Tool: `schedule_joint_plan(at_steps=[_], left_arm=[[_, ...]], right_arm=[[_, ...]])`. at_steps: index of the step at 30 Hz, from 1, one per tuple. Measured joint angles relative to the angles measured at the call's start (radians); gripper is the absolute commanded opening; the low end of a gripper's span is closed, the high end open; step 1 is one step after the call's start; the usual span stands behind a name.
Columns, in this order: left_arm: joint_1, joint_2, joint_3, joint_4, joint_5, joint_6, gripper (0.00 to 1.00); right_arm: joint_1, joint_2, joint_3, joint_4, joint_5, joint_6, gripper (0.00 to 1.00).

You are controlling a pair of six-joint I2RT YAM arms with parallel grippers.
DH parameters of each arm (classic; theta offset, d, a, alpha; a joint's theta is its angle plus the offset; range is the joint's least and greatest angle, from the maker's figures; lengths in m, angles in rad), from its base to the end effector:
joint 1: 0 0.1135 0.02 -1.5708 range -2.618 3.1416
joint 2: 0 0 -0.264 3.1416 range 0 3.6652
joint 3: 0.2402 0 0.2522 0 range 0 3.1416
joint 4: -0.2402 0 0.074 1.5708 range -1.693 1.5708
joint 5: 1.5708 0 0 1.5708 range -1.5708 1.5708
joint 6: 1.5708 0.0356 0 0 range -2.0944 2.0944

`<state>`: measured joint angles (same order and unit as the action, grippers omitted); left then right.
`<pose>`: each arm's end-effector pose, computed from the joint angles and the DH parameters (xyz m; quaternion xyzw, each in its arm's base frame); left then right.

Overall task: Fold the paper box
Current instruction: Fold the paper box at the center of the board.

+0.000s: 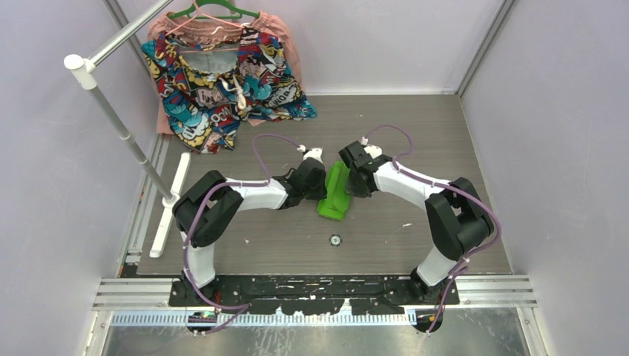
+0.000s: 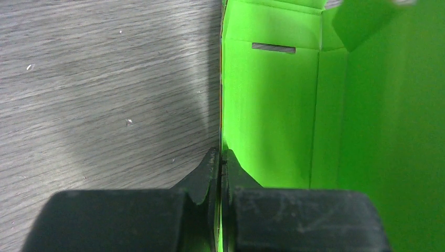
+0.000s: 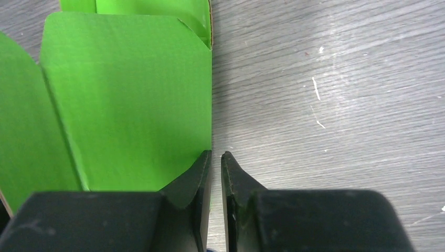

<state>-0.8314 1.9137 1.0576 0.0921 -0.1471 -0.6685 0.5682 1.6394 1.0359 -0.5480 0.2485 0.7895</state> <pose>0.2690 -0.2872 0.1409 0.0459 0.9166 -0.2174 0.3325 0.2728 0.1637 0.1881 0.1328 0.9618 0.0353 0.2368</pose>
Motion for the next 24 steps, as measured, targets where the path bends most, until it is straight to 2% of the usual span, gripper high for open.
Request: schedule_joint_plan(at_steps=[12,24], left_arm=[[0.000,0.000,0.000,0.000,-0.001,0.000,0.00],[0.000,0.000,0.000,0.000,-0.002,0.000,0.00]], right_arm=[[-0.001,0.019,-0.015,0.089,-0.053,0.024,0.17],[-0.003,0.104,-0.013,0.177,-0.112,0.041,0.13]])
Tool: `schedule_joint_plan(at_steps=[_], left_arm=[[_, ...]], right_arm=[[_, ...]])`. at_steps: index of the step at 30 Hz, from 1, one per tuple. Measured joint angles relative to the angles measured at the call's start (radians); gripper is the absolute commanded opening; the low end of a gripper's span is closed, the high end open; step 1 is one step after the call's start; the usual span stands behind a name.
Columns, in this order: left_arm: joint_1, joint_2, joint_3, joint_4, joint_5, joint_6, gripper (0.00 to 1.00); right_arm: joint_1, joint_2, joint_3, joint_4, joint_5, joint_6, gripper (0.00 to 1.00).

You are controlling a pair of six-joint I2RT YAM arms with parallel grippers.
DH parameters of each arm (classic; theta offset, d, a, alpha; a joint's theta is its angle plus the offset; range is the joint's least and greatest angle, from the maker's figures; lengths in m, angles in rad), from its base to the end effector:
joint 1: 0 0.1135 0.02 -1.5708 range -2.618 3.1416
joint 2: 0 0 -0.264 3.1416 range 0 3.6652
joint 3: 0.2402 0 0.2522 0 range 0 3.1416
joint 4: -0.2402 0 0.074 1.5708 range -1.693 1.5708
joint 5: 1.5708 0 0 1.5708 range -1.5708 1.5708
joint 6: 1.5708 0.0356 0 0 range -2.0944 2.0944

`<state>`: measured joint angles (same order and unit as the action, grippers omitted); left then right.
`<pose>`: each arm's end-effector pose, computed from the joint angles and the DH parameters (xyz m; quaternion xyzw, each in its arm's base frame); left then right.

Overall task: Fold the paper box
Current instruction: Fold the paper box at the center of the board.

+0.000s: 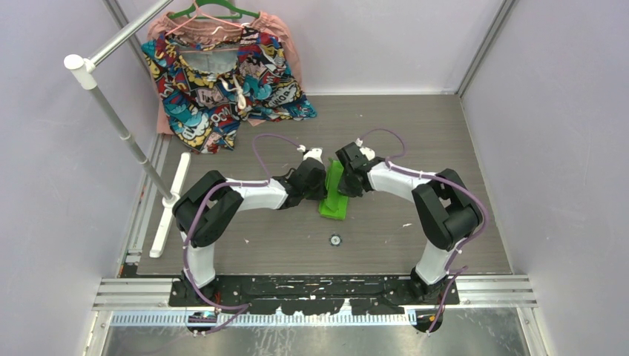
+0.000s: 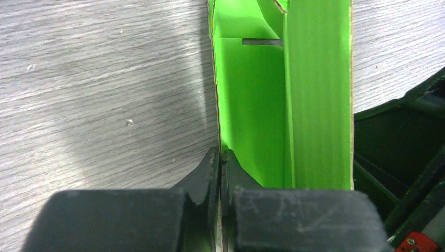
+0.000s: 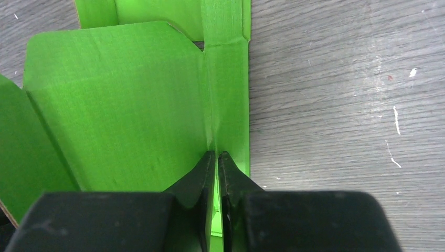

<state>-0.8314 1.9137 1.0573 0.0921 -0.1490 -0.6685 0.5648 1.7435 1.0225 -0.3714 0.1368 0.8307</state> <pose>0.2690 -0.2871 0.1408 0.0455 0.9166 -0.2166 0.3330 0.2892 0.1775 0.1599 0.1445 0.9586 0.1010 0.2238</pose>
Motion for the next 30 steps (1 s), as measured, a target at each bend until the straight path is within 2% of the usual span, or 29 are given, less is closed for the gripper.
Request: schedule_joint_plan(at_steps=[15,20,30], left_arm=[[0.000,0.000,0.003,-0.011,-0.032,0.000,0.00],[0.000,0.000,0.003,-0.011,-0.034,0.000,0.00],[0.000,-0.001,0.001,-0.013,-0.035,0.001,0.00]], right_arm=[[-0.005,0.027,0.020,0.021,-0.012,0.000,0.14],[-0.007,-0.003,-0.008,0.048,-0.018,-0.001,0.19],[-0.013,-0.143,-0.008,-0.050,-0.026,-0.032,0.22]])
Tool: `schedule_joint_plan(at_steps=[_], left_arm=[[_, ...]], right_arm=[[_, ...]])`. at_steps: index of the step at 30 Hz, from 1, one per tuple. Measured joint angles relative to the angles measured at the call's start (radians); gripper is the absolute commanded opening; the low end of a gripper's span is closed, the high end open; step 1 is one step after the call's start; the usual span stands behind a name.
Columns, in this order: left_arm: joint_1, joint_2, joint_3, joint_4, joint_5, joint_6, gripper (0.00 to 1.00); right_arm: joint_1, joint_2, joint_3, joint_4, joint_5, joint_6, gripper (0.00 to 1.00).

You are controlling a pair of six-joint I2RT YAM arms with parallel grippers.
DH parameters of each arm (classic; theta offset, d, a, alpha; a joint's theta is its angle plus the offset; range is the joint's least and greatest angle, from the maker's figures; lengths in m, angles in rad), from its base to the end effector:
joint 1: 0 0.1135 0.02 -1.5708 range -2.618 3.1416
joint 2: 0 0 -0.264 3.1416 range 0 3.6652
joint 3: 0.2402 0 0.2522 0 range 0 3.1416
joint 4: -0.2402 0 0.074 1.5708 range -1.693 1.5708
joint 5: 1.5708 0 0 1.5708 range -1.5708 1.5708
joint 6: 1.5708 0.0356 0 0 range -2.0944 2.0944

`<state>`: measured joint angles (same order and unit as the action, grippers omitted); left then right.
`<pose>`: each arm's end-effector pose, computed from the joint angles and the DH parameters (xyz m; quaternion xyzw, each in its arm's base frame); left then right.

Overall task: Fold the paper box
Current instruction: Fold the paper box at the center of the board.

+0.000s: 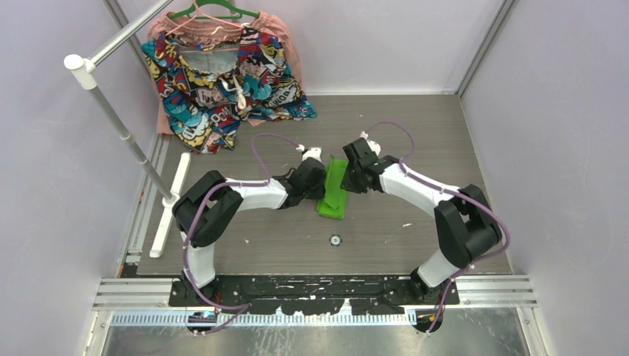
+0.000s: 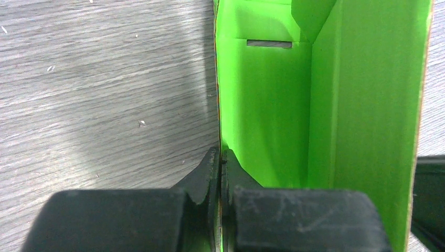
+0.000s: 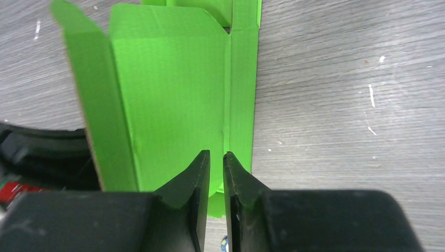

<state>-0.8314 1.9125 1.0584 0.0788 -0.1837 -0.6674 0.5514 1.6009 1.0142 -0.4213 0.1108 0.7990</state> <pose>0.2693 -0.2856 0.1407 0.0398 0.9179 -0.2008 0.3400 0.2776 0.1661 0.1992 0.1337 0.9500 0.1318 0.2497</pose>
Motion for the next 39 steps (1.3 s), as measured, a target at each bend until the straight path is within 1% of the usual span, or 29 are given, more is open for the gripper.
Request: schedule_joint_plan(at_steps=[8,12,19,22,28,32,39], left_arm=[[0.000,-0.002,-0.002,-0.005,-0.003,-0.001,0.00],[-0.005,-0.029,-0.026,-0.005,-0.006,-0.001,0.00],[-0.013,-0.101,-0.089,-0.049,0.016,0.024,0.20],[-0.013,-0.121,-0.110,-0.050,0.037,0.031,0.24],[-0.010,-0.123,-0.115,-0.037,0.065,0.047,0.24],[-0.007,-0.120,-0.112,-0.035,0.073,0.047,0.23],[-0.007,-0.114,-0.088,-0.074,0.069,0.047,0.23]], right_arm=[[-0.009,-0.145,0.000,-0.094,0.029,-0.045,0.24],[-0.011,-0.159,0.009,-0.128,0.039,-0.069,0.25],[-0.011,-0.158,0.009,-0.145,0.040,-0.083,0.26],[-0.011,-0.154,0.009,-0.145,0.036,-0.084,0.28],[-0.010,-0.152,0.030,-0.171,0.014,-0.097,0.30],[-0.010,-0.154,0.061,-0.194,0.015,-0.110,0.33],[0.024,-0.177,0.134,-0.279,0.026,-0.144,0.35]])
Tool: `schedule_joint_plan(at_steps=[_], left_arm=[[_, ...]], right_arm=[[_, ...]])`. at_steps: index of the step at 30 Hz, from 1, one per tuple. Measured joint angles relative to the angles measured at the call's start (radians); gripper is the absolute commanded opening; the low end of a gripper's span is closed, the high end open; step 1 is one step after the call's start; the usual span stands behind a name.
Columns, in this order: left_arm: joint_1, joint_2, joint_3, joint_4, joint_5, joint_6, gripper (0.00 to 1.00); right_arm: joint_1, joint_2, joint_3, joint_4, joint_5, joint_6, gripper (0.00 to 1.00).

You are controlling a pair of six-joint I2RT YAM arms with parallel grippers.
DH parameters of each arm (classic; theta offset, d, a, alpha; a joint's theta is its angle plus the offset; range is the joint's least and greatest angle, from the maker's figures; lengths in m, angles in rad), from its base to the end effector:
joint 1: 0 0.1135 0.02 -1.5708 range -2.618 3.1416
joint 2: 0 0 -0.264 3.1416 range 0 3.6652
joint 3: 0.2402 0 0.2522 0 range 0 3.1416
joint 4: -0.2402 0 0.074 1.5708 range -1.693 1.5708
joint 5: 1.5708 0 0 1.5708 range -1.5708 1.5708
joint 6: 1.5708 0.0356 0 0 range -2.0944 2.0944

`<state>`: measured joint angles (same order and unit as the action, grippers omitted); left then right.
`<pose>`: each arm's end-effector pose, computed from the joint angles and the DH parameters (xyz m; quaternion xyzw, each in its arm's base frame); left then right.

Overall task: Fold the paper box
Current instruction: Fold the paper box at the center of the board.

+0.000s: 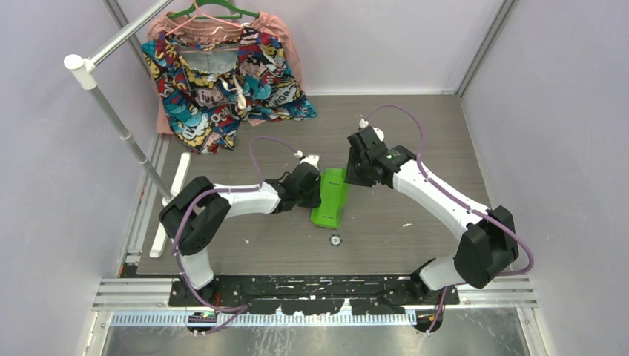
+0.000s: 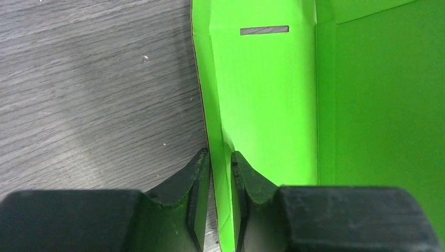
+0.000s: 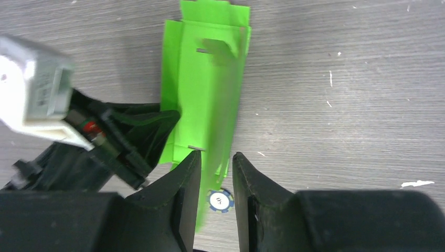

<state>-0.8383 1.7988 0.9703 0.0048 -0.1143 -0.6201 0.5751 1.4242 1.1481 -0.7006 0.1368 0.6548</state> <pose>0.2463 -0.2678 0.1505 0.0805 0.9263 -0.2031 0.3071 0.2499 0.1562 0.2751 0.0580 0.9524 0.1151 0.2762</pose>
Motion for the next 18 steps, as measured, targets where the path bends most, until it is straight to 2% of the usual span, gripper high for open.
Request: schedule_joint_plan(at_steps=[8,18], left_arm=[[-0.002,0.008,0.038,-0.077,-0.022,0.000,0.21],[-0.004,0.007,0.042,-0.094,-0.042,-0.001,0.19]], right_arm=[[0.067,0.043,0.114,-0.038,-0.005,-0.027,0.35],[0.091,0.124,0.122,-0.041,-0.027,-0.025,0.34]])
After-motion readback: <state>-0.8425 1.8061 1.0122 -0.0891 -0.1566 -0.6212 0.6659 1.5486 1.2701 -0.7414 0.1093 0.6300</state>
